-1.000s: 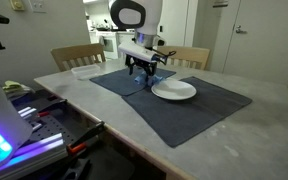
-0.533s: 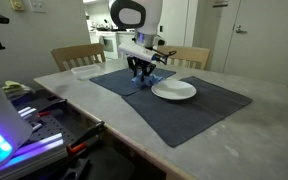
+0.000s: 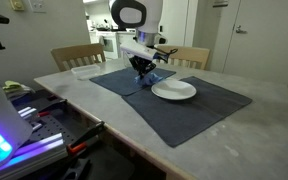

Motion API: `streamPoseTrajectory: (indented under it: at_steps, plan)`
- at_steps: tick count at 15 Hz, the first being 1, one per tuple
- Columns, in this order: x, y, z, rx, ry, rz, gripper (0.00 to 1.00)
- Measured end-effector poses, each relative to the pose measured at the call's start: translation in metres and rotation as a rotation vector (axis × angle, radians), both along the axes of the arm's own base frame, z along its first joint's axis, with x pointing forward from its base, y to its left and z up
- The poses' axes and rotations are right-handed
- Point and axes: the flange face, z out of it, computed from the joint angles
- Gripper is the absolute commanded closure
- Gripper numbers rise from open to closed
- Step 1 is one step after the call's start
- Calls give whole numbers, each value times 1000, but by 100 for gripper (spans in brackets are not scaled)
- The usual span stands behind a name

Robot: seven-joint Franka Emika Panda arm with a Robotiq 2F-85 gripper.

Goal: Use the towel to wipe the plate, then put it on the table then repeat two more times

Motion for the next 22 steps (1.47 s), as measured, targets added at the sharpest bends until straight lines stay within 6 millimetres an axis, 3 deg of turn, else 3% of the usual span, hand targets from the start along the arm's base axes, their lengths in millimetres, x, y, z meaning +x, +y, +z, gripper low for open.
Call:
streamPoseTrajectory:
  at_steps: [9,16,22]
  plan:
    - [32,-6,37,-152,-27,118,99]
    - [56,-39,95,-331,-85,64,99]
    - [52,-73,134,-497,4,-29,99]
